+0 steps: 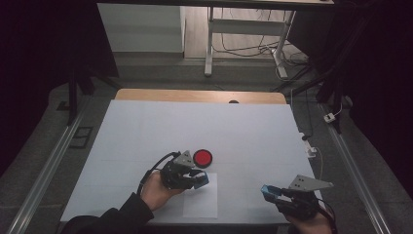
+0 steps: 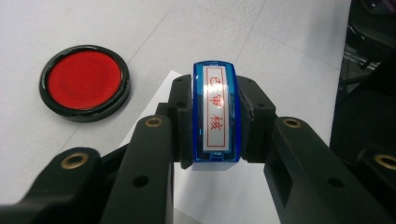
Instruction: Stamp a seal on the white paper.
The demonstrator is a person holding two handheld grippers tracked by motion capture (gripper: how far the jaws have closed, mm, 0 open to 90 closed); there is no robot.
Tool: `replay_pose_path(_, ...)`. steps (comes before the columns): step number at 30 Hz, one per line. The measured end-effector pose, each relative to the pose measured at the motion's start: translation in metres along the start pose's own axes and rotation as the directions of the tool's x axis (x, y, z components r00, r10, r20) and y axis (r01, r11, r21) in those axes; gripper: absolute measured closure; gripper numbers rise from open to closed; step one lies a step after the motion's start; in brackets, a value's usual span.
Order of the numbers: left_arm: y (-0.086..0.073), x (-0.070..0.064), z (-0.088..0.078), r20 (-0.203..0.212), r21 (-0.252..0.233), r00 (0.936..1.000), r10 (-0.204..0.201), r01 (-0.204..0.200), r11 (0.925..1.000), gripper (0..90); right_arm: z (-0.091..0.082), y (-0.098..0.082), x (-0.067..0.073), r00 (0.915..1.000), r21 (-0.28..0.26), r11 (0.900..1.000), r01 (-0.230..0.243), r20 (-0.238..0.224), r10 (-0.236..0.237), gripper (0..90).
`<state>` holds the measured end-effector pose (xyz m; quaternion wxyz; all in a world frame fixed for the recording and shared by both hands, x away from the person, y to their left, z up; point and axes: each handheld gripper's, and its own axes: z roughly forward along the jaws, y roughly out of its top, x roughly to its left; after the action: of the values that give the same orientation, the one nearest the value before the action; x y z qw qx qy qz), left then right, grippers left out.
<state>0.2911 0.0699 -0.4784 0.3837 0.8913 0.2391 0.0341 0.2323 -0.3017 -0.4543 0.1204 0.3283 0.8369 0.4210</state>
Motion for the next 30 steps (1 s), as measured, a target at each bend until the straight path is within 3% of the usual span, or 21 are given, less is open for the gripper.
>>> replay_pose_path(20, -0.006, 0.003, 0.024, -0.008, 0.075, 0.9999, -0.010, 0.011, 0.9971, 70.4, 0.000, 0.000, 0.000, 1.0000, 0.002, 1.000, -0.003, -0.003, 0.003, 67.6)
replay_pose_path(30, -0.009, 0.009, 0.025, 0.025, 0.066, 0.9986, -0.048, 0.046, 0.9968, 70.5, 0.000, 0.000, 0.000, 1.0000, 0.003, 1.000, -0.002, -0.002, 0.002, 67.6)
